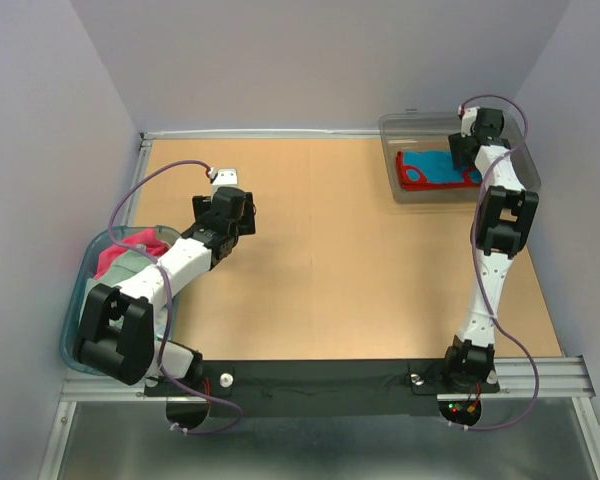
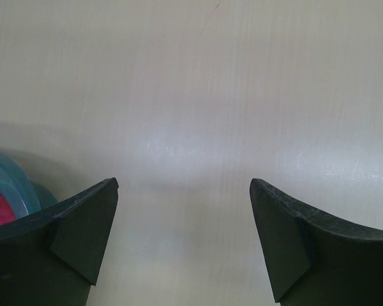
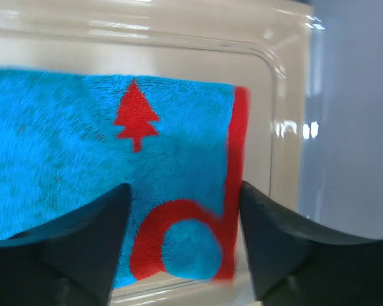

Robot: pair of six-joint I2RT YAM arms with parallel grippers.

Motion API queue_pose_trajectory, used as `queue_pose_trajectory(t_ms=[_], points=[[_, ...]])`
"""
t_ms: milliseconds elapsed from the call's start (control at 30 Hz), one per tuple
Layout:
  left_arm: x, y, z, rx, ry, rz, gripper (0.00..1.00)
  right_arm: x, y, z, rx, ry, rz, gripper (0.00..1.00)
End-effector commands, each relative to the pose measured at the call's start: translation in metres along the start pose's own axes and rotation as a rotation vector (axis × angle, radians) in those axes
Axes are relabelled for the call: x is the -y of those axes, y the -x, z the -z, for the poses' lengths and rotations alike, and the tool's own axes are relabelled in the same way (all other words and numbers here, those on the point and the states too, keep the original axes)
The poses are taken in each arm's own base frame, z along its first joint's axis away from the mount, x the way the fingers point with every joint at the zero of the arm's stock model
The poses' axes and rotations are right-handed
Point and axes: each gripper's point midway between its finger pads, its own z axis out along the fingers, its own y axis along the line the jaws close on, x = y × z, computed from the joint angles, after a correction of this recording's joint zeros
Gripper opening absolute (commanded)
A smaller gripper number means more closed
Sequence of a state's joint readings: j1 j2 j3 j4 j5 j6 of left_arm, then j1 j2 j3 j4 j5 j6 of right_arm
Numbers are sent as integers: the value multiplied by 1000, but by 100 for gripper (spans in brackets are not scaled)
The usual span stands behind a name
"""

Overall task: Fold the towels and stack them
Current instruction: Neatly place the folded towel into the bin, then grab crumpled towel

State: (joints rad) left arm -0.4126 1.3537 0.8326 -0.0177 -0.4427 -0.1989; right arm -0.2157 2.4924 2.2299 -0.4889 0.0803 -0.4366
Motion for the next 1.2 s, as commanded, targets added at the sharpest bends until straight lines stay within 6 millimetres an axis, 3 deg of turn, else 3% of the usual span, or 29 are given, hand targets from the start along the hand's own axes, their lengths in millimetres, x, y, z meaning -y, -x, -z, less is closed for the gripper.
queue_pose_trajectory(t_ms=[0, 100, 133, 200, 233, 267, 300, 333, 367, 400, 433, 467, 500, 533, 567, 600, 767, 900, 967, 1100, 1167], points=[[-1, 22, 7, 68, 2, 32, 95, 52, 46, 28, 116, -220, -115, 76], [-3, 30, 15, 95, -4, 51, 96, 78, 66, 63, 161, -327, -213, 85], [-5, 35, 17, 106, -1, 57, 96, 88, 77, 88, 194, -365, -269, 88], [-8, 45, 26, 140, -1, 83, 96, 92, 86, 113, 227, -369, -322, 91], [-9, 49, 29, 151, -1, 91, 96, 81, 80, 116, 225, -323, -357, 92], [-12, 49, 34, 152, 2, 93, 96, 85, 95, 147, 279, -306, -382, 95], [-15, 52, 38, 160, 8, 101, 96, 80, 97, 158, 294, -274, -400, 97], [-19, 54, 40, 169, 25, 107, 96, 67, 101, 166, 318, -200, -432, 100], [-23, 56, 43, 176, 36, 110, 96, 53, 85, 167, 286, -155, -442, 100], [-32, 58, 47, 183, 74, 116, 96, 52, 91, 193, 322, -135, -465, 100], [-36, 58, 49, 183, 93, 132, 96, 36, 90, 204, 336, -52, -516, 100], [-43, 53, 50, 159, 124, 133, 96, 17, 70, 201, 291, 7, -527, 100], [-54, 50, 50, 149, 175, 144, 96, -1, 78, 229, 335, 115, -549, 100], [-58, 52, 51, 144, 199, 187, 96, -11, 73, 237, 330, 160, -562, 100], [-66, 41, 51, 95, 234, 177, 96, -32, 51, 234, 278, 210, -568, 100], [-77, 38, 51, 81, 275, 198, 95, -46, 56, 259, 315, 260, -551, 100], [-116, 8, 60, 16, 433, 278, 90, -117, 24, 295, 284, 394, -460, 100], [-151, 6, 73, 44, 553, 368, 85, -167, 5, 312, 254, 500, -395, 100], [-175, 8, 77, 43, 624, 428, 84, -178, 1, 315, 246, 520, -370, 100], [-217, -8, 88, -8, 786, 574, 84, -192, 9, 323, 263, 558, -337, 100], [-228, -15, 92, -25, 817, 616, 81, -196, 13, 326, 267, 579, -335, 100]])
